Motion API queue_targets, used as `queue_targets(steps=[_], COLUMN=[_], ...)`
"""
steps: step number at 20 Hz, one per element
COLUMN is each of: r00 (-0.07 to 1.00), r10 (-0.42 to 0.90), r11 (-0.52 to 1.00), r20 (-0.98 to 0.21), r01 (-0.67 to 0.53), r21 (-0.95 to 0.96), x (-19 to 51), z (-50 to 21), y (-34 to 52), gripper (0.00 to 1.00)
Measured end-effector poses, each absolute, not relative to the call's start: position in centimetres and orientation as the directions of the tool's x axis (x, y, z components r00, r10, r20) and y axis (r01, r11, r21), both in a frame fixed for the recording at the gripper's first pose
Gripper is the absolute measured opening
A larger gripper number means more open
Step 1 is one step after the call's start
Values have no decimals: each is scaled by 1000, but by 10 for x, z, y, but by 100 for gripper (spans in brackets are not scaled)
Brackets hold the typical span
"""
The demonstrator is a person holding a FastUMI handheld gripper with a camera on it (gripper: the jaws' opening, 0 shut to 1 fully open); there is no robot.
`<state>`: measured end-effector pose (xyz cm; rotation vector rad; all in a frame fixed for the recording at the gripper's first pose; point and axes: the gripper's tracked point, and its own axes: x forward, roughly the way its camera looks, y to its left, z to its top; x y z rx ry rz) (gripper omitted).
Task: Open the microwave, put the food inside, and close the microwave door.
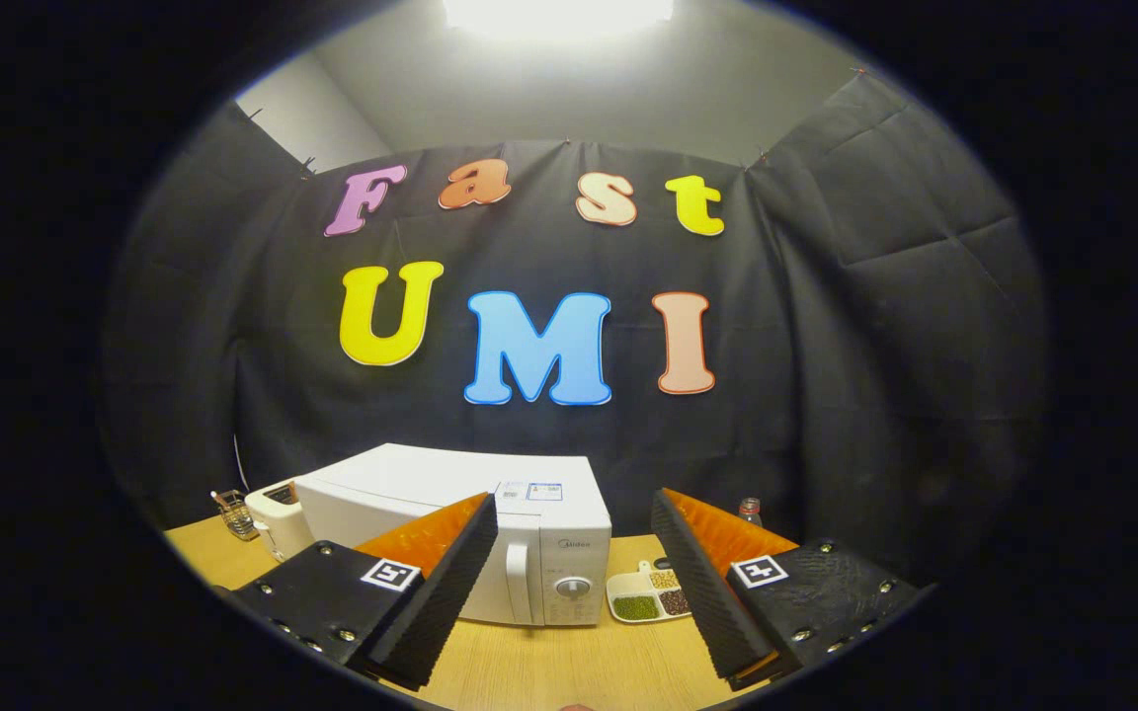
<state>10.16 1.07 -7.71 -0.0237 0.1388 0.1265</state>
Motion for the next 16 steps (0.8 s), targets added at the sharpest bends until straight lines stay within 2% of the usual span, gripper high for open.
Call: queue_targets(steps=[12, 13, 15, 16], r00=[909, 901, 887, 877], r10=[251, 259, 263, 268], r11=[966, 963, 961, 960], r20=[-332, -348, -380, -398], r01=[-259, -267, -274, -279], r21=[21, 26, 27, 32], x=[177, 178, 184, 185], z=[-187, -197, -214, -221], y=[66, 69, 74, 76], gripper=[99, 94, 93, 89])
